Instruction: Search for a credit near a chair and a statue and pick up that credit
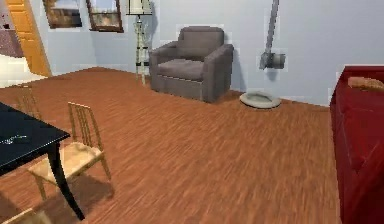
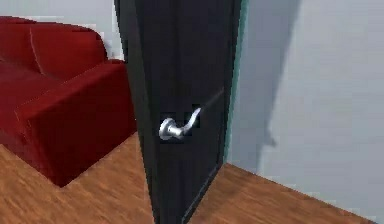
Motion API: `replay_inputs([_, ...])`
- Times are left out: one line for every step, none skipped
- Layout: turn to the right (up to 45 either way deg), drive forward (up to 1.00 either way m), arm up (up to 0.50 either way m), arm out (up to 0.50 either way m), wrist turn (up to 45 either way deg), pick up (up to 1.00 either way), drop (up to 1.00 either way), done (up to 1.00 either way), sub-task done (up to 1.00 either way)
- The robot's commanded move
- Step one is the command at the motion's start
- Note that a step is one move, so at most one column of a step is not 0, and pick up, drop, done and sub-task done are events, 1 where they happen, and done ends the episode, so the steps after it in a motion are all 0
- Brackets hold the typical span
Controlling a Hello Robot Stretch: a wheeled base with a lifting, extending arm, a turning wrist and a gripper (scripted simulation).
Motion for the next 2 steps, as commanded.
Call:
replay_inputs([0.0, 0.7, 0.0, 0.0, 0.0, 0.0, 0.0, 0.0, 0.0])
replay_inputs([-9.0, 0.0, 0.0, 0.0, 0.0, 0.0, 0.0, 0.0, 0.0])
